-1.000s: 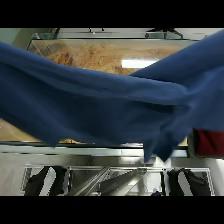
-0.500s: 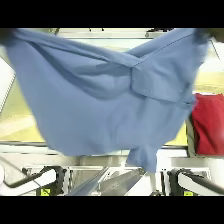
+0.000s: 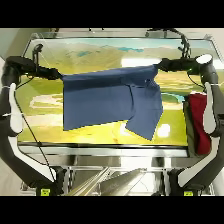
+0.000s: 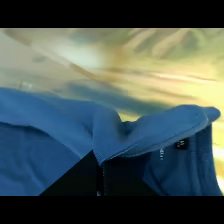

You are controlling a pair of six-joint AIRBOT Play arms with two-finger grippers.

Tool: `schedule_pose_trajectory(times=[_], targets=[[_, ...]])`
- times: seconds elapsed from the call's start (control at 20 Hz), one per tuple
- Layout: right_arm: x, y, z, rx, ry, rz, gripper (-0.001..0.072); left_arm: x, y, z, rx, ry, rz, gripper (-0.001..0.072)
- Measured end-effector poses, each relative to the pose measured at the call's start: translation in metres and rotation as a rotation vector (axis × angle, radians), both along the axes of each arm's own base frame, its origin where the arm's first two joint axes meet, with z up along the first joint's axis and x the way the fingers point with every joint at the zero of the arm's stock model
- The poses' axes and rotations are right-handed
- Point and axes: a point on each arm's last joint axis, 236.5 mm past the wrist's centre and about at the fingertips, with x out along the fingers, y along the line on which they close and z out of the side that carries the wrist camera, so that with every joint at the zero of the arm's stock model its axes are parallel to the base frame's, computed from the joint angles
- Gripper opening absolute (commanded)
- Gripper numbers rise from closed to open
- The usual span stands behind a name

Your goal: Fold the shirts.

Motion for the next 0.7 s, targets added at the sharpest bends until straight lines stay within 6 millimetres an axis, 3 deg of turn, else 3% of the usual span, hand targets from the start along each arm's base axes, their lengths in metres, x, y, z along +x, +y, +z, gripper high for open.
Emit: schedule_pose_trajectory(times=[0.15,0.4,0.7], targets=[[-0.003,-0.011,-0.031,-0.056,0.045,0.011,0.0018,0.003,-0.007,-0.02,0.008,0.058,-0.021,0.0016],[-0.016,-0.035,-0.079,-0.217,0.132,0.046,0.0018,-0.013,-0.01,-0.056,0.094,0.188,-0.023,0.0017],[-0.028,-0.033,-0.122,-0.262,0.215,0.091,0.0018,-0.031,-0.006,-0.088,0.147,0.284,-0.003,0.0016]])
